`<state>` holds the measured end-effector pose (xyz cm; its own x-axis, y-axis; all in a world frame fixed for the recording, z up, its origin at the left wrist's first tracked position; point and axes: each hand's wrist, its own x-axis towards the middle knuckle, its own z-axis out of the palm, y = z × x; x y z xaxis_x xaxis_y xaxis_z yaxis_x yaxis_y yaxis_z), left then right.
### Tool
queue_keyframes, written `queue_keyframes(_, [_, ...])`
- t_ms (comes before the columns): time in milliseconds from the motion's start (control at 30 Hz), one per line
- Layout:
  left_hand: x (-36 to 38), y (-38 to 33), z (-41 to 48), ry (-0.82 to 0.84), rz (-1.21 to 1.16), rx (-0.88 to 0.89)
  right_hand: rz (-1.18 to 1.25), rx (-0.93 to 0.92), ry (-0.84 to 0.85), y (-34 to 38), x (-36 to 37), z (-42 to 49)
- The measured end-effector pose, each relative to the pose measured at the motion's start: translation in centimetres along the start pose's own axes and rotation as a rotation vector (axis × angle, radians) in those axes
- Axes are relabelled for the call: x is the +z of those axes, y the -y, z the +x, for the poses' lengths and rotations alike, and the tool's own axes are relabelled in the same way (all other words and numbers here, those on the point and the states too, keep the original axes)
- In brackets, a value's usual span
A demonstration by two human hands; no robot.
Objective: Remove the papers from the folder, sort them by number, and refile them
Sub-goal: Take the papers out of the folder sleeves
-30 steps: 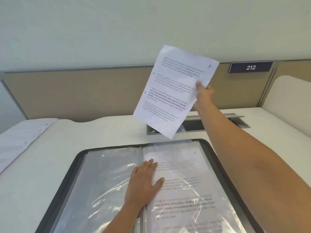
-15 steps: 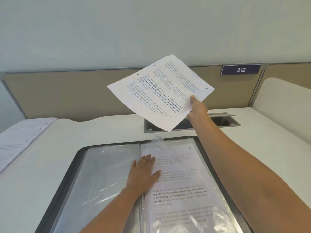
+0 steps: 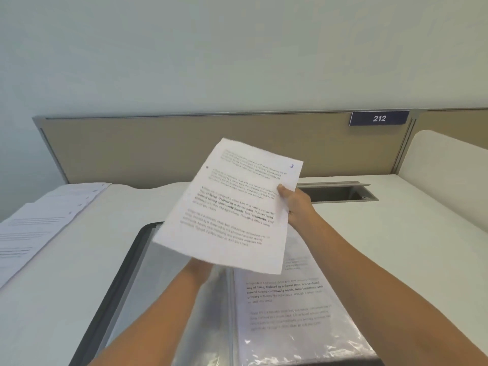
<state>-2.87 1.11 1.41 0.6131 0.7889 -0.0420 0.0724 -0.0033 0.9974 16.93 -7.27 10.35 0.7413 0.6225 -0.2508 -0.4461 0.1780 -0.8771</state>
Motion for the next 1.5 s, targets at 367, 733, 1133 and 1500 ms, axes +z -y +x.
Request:
queue_keyframes(367, [-8.2,-4.2,-5.4,0.009,-0.111,-0.346,-0.226,0.039,0.068,-3.9,-1.2,-3.6])
queue_keyframes(733, [-11.3,-3.5,-9.3,-0.281,-0.097,-0.261,-0.412,0.233,0.239,-7.0,1.4,-6.8])
queue_keyframes(1133, [-20.7,-2.3,-10.0,-0.491,-0.128,-0.218,-0.517,0.232,0.267,-11.9,10.0,-8.0])
queue_keyframes(1500, [-39.3,-0.5,-8.8,-0.537,0.005,-0.271,-0.524,0.288,0.313,-19.4,23.8,-11.0])
